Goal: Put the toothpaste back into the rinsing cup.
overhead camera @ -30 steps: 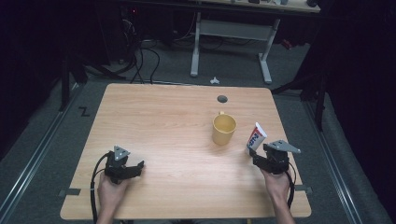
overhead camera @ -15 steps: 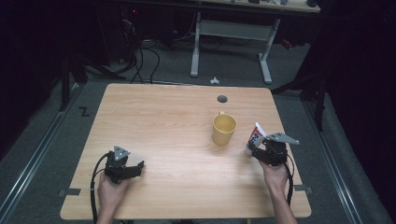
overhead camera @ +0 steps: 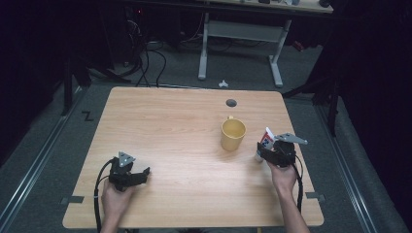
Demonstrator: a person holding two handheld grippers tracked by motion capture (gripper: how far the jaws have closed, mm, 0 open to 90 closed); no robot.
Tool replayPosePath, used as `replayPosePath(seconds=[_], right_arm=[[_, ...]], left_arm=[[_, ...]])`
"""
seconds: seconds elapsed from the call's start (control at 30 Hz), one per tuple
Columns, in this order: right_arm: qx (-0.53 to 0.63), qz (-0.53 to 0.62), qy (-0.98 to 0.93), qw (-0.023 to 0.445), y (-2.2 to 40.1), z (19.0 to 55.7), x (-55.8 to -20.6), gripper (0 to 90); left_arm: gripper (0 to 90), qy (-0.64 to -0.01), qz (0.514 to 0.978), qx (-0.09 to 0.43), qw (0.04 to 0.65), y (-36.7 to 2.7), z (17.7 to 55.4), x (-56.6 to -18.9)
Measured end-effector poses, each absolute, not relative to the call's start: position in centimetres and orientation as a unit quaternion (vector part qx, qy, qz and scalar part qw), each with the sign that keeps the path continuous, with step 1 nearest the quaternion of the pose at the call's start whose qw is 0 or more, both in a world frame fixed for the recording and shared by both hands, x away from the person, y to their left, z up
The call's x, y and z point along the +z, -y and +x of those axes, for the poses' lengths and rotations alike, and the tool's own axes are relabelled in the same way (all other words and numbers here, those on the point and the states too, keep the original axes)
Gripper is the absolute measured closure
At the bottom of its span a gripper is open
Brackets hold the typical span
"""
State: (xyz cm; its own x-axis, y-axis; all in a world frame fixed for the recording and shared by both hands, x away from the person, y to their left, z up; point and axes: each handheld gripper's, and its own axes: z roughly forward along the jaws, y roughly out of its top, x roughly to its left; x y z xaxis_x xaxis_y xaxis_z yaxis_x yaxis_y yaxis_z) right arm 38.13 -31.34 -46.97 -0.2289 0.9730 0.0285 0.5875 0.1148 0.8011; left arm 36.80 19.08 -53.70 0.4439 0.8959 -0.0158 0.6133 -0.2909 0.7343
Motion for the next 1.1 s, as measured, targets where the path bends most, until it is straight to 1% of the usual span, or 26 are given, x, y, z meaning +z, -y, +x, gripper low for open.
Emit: replayPosePath(seconds=[0.13,0.27,0.3,0.37,0.43,0.73,1.1], right_arm=[[0.356,0.56,-0.698,0.269,31.3,38.5,-47.3,49.2],[0.352,0.558,-0.699,0.276,31.2,38.6,-47.4,55.2],[0.352,0.558,-0.699,0.276,31.2,38.6,-47.4,55.2],[0.352,0.553,-0.702,0.279,31.1,38.6,-47.4,59.5],[0.35,0.549,-0.705,0.282,31.0,38.6,-47.3,60.8],[0.345,0.545,-0.716,0.268,31.2,38.9,-46.9,63.7],[0.352,0.533,-0.724,0.259,31.2,38.9,-46.2,64.7]], left_arm=[[19.7,-0.486,0.777,0.205,0.344,-19.1,36.8,-53.7],[19.6,-0.486,0.777,0.205,0.344,-19.1,36.8,-53.7],[19.6,-0.486,0.777,0.205,0.344,-19.1,36.8,-53.7],[19.7,-0.486,0.777,0.205,0.344,-19.1,36.8,-53.7],[19.7,-0.486,0.777,0.205,0.344,-19.1,36.8,-53.7],[19.6,-0.486,0.777,0.205,0.344,-19.1,36.8,-53.7],[19.6,-0.486,0.777,0.205,0.344,-19.1,36.8,-53.7]])
